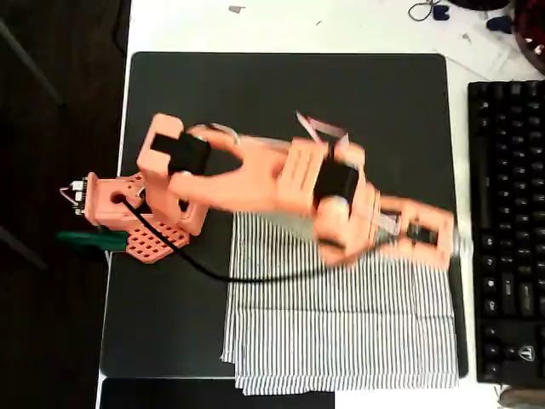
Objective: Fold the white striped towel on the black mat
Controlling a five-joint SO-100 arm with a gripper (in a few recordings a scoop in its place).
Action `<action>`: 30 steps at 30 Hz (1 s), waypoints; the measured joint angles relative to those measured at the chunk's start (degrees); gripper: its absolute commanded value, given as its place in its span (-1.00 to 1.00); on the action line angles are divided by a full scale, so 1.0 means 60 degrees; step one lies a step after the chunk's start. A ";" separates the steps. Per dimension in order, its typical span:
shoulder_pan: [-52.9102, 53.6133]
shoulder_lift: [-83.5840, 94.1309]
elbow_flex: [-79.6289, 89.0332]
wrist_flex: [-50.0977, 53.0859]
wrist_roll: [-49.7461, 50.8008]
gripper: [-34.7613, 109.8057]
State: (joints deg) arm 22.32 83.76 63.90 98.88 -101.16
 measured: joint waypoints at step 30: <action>0.3018 -0.2915 -0.0044 -0.3047 -0.1289 -0.32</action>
State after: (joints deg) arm 40.43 66.27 63.63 80.60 -108.90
